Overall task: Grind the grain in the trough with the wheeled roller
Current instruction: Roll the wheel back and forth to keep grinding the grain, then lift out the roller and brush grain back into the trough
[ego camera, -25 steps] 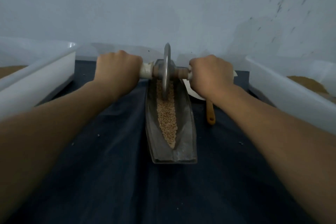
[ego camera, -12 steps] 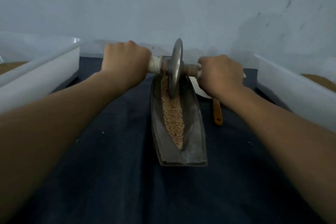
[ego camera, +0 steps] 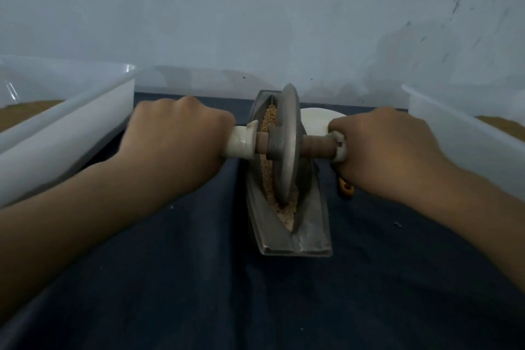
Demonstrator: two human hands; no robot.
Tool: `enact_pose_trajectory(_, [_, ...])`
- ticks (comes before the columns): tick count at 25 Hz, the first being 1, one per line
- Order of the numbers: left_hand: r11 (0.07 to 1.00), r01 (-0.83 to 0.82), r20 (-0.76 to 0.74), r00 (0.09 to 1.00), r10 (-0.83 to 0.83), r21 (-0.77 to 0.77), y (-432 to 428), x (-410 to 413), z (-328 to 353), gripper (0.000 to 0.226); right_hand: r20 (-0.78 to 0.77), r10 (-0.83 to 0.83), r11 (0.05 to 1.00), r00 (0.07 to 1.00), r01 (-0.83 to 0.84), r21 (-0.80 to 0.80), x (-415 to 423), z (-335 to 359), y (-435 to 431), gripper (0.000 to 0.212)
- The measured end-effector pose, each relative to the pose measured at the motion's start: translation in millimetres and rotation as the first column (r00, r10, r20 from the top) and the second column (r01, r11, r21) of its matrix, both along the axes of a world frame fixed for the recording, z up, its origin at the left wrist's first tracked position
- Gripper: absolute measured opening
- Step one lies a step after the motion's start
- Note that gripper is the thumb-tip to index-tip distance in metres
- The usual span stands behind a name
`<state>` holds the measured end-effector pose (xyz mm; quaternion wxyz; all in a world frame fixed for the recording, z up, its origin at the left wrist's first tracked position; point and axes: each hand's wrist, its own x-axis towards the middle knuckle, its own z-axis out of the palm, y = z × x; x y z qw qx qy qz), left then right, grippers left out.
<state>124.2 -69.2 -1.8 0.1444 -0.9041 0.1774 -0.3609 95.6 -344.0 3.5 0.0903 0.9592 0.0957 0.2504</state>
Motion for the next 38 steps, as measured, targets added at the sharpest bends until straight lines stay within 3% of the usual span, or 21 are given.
enact_pose_trajectory(3, [0.993,-0.072,-0.020,0.997,0.070,-0.092,-20,48,-6,0.007,0.043,-0.095,0.994,0.995,0.093,0.060,60,3,12,0.014])
enact_pose_trajectory(5, [0.980,-0.100,-0.028,0.995,0.097,-0.170,-26,69,-9,0.007,0.123,-0.113,0.993,0.986,0.106,0.058,87,3,16,0.009])
enact_pose_trajectory(8, [0.970,-0.091,0.039,0.994,0.103,-0.226,-26,74,-16,0.013,0.283,-0.015,1.000,0.959,0.012,0.012,97,-7,8,0.019])
enact_pose_trajectory(10, [0.975,-0.083,0.075,0.992,0.100,-0.204,-23,71,-19,0.020,0.309,0.047,0.998,0.950,-0.054,0.016,94,-9,5,0.026])
enact_pose_trajectory(14, [0.969,-0.081,0.050,0.994,0.095,-0.233,-20,71,-24,0.027,0.212,0.082,0.997,0.974,-0.081,-0.013,86,3,8,0.024])
enact_pose_trajectory(16, [0.958,-0.089,0.042,0.994,0.104,-0.272,-18,72,-31,0.029,0.035,0.109,0.993,0.993,-0.110,0.030,79,18,8,0.018])
enact_pose_trajectory(17, [0.950,-0.090,0.030,0.994,0.103,-0.298,-18,71,-32,0.029,-0.067,0.146,0.988,0.987,-0.142,0.059,72,27,9,0.028])
enact_pose_trajectory(19, [0.922,-0.081,-0.015,0.997,0.081,-0.380,-19,71,-35,0.025,-0.164,0.316,0.939,0.935,-0.284,0.192,54,48,14,0.053])
enact_pose_trajectory(20, [0.900,-0.082,-0.049,0.997,0.067,-0.429,-19,72,-37,0.021,-0.123,0.422,0.884,0.898,-0.378,0.275,44,59,17,0.058])
enact_pose_trajectory(22, [0.861,-0.088,-0.107,0.993,0.039,-0.502,-16,73,-41,0.016,0.033,0.563,0.756,0.826,-0.531,0.384,25,79,23,0.047])
enact_pose_trajectory(24, [0.832,-0.090,-0.137,0.990,0.017,-0.547,-14,73,-43,0.014,0.096,0.617,0.677,0.781,-0.589,0.442,13,95,22,0.022])
enact_pose_trajectory(27, [0.751,-0.132,-0.209,0.978,-0.008,-0.647,-15,74,-45,0.016,-0.125,0.644,0.676,0.754,-0.485,0.554,6,101,14,0.009])
enact_pose_trajectory(31, [0.518,-0.189,-0.270,0.959,-0.085,-0.834,-8,80,-42,0.013,-0.517,0.532,0.793,0.671,-0.181,0.581,14,87,-3,0.008])
enact_pose_trajectory(35, [0.221,-0.171,-0.211,0.962,-0.173,-0.960,5,87,-41,0.011,-0.824,0.115,0.956,0.555,0.165,0.244,38,61,-11,0.025])
enact_pose_trajectory(38, [0.066,-0.136,-0.148,0.957,-0.250,-0.989,12,90,-42,0.011,-0.890,-0.083,0.951,0.448,0.303,0.064,45,45,-10,0.030])
